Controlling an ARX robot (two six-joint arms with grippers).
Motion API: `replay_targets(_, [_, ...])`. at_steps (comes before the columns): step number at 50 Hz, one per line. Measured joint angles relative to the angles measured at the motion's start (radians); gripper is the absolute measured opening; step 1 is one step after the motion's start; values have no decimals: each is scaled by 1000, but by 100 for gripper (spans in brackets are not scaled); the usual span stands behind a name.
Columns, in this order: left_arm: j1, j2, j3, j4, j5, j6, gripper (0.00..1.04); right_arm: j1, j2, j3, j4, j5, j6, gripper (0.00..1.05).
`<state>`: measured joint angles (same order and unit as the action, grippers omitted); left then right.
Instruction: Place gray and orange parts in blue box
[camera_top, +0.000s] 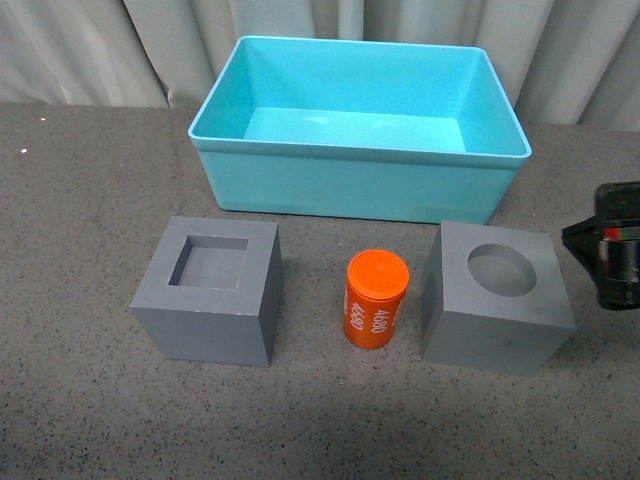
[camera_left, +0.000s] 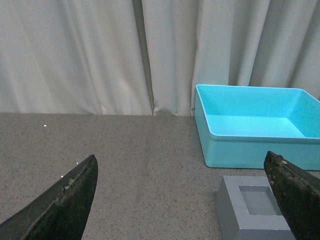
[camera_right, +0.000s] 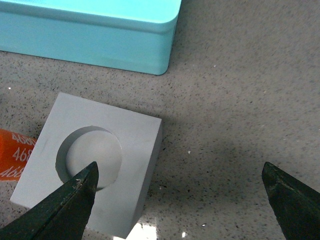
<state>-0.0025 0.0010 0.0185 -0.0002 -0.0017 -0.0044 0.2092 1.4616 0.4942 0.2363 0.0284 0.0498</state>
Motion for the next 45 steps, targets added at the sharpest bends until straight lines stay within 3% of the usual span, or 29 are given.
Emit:
replay_targets(18, [0,0,0,0,0,0,98,54,235,129,-93,2,134,92])
replay_targets(31, [0,0,0,0,0,0,98,69,275,156,-105,-2,181,43])
replay_targets(40, [0,0,0,0,0,0,98,66,276,159,-109,-1,190,21])
replay_targets(45, [0,0,0,0,0,0,98,60,268,159,-116,-5,192,19])
